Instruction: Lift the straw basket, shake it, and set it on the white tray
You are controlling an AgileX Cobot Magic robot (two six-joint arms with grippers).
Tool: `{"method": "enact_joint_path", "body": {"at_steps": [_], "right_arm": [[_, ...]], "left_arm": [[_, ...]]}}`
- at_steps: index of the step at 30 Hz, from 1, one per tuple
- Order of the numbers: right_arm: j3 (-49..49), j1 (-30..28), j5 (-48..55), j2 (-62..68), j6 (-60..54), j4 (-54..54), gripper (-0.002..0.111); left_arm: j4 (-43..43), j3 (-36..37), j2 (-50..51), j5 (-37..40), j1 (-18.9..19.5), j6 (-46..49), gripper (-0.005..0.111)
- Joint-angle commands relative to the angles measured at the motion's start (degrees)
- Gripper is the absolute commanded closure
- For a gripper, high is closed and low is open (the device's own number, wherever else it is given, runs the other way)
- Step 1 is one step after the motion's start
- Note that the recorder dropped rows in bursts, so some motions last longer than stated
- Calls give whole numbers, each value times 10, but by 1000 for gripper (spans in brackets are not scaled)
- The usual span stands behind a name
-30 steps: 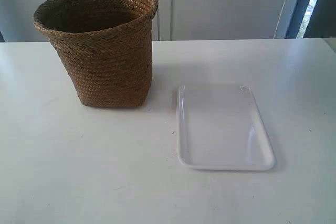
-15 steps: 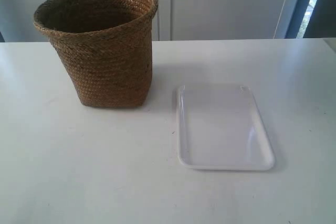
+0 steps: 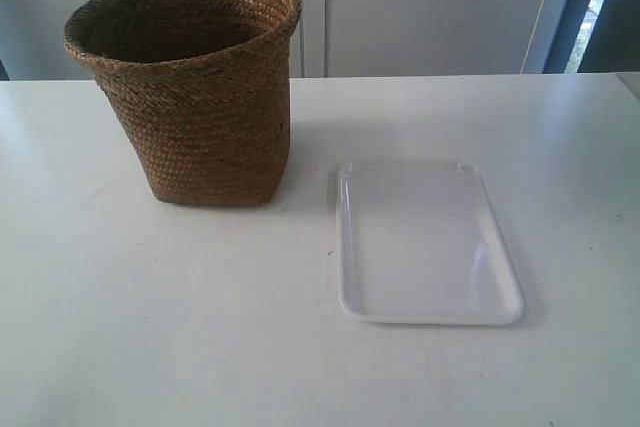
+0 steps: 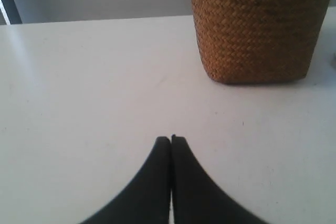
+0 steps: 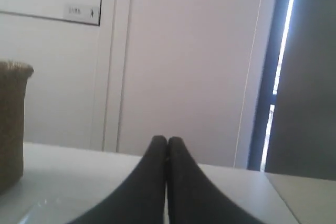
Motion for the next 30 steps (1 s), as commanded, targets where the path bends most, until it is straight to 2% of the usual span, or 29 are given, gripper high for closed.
{"method": "enact_joint_path", "body": {"at_steps": [1,5,10,15,18,22,27,30], "right_arm": [[3,1,-78,-3,24,4,108],[3,1,-118,-3,53,6,108],[3,1,-126,-3,57,9,108],[3,1,-133,-3,189,9,108],[3,1,-133,-3,251,10,108],[3,1,-130,-3,265,10,108],[3,1,-162,-3,333,30,108],[-5,1,-168,-3,287,34,108]], "left_arm": [[-3,3,-3,-62,0,-1,107],[-3,3,-3,-117,0,-12,107],[-3,3,-3,-125,0,-59,107],[-3,3,-3,-130,0,-138,107],[-3,3,-3,-136,0,-140,107],[-3,3,-3,-153,0,-140,107],[-3,3,-3,-272,0,-143,107],[-14,3,-3,-372,0,-56,107]]}}
